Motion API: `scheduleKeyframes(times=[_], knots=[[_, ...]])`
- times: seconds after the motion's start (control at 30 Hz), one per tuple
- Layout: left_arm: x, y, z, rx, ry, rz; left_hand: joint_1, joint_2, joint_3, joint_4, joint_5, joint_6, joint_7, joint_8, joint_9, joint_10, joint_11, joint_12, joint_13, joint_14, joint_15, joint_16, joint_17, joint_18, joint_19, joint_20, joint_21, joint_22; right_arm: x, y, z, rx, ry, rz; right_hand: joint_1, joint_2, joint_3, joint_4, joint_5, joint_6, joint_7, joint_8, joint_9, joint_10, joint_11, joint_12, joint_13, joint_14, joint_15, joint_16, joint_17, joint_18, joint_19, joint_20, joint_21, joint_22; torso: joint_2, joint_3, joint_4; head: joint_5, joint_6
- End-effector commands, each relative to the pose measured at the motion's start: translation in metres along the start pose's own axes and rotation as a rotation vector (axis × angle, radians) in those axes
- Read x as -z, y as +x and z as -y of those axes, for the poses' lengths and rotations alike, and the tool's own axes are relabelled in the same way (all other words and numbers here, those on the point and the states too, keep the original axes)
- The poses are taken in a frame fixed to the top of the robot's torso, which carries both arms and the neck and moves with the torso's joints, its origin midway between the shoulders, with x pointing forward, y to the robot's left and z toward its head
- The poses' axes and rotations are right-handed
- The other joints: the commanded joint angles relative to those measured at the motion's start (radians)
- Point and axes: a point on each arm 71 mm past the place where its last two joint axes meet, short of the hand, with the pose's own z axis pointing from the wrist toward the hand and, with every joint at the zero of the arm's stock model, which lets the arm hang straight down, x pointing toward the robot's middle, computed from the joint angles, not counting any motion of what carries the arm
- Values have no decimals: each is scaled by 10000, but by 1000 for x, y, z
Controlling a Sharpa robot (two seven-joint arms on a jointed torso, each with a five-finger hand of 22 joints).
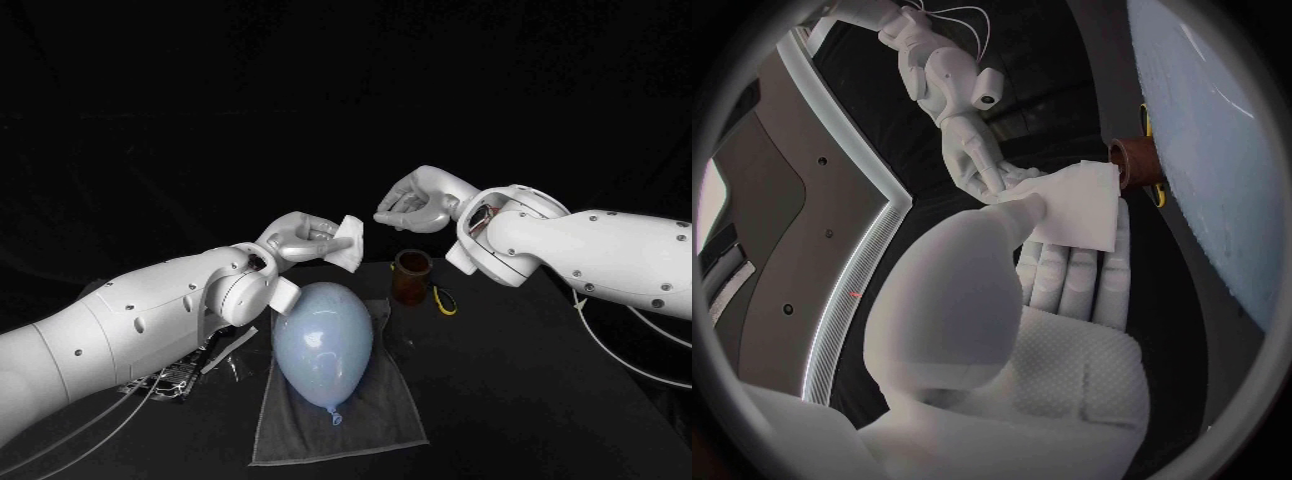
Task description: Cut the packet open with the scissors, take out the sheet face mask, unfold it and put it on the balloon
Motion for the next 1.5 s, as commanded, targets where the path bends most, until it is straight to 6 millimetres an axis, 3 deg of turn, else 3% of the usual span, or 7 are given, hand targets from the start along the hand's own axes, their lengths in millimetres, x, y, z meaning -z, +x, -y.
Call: scheduleKeyframes(times=[0.03,0.57,0.7,0.73,0.83,1.0,1.5], knots=[[3,-3,1,1137,-233,6,-111,2,14,-42,52,-59,-15,36,375,69,7,-31,9,74,-14,-11,9,-2,-45,-8,51,8,5,-4,8,-1788,-350,1072,282,11,167,-29,149,118,-39,-67,-12,115,-24,67,-94,126,-12,83,-108,141,131,-27,-52,-55,-13,6,-12,24,-23],[14,-22,6,1848,-58,587,-175,33,74,-93,53,-83,-44,67,411,77,-12,-35,8,79,-28,-10,26,15,-51,-1,80,27,21,23,33,-3397,-272,1211,912,140,324,-612,106,922,-662,-152,149,2441,-840,1488,386,2298,-894,1772,293,155,1817,-852,990,452,6,19,12,118,86],[15,-23,6,1723,6,622,-179,33,87,-112,53,-89,-47,73,417,77,-15,-36,8,78,-31,-11,30,20,-51,-2,89,32,21,29,31,-3474,-345,1177,749,160,52,-837,143,1148,-859,-403,112,2997,-1127,3701,2182,3049,-1268,3882,1650,117,2403,-1296,2163,1339,0,14,9,151,4],[15,-24,6,1629,37,639,-185,32,99,-133,53,-95,-48,78,425,77,-16,-38,7,78,-33,-12,33,25,-50,-3,99,39,21,31,30,-3494,-394,1169,675,231,15,-880,162,1212,-895,-499,105,2933,-1130,6230,4829,3278,-1331,5339,2892,90,2459,-1413,2684,1774,-3,9,5,157,-5],[16,-25,6,1557,50,707,-198,30,110,-156,53,-99,-52,88,435,82,-18,-37,7,79,-35,-12,38,32,-44,-6,117,50,20,34,27,-3517,-516,1129,583,322,-25,-1101,221,1188,-871,-804,106,3059,-1105,11176,10219,4269,-1307,9584,7010,20,2160,-1402,4234,3180,2,10,-4,199,-14],[16,-27,6,1409,100,859,-218,27,137,-215,53,-105,-59,110,457,90,-25,-37,8,84,-41,-10,50,45,-34,-11,158,76,15,42,17,-3438,-738,1034,282,243,-233,-1135,280,1042,-707,-1026,113,3656,-917,13202,12702,4979,-1192,11414,9074,-212,2669,-1350,6698,5560,-3,13,-10,229,-35],[15,-23,9,794,288,731,-242,24,167,-285,53,-108,-66,136,483,102,-31,-36,9,93,-49,-8,63,55,-28,-18,212,110,-3,61,-6,-3104,-995,1095,-367,-125,-967,-855,314,580,-511,-1273,90,3724,-717,13556,13165,5065,-1006,11786,9481,-206,2339,-1158,7303,6238,3,-11,-5,260,15]])
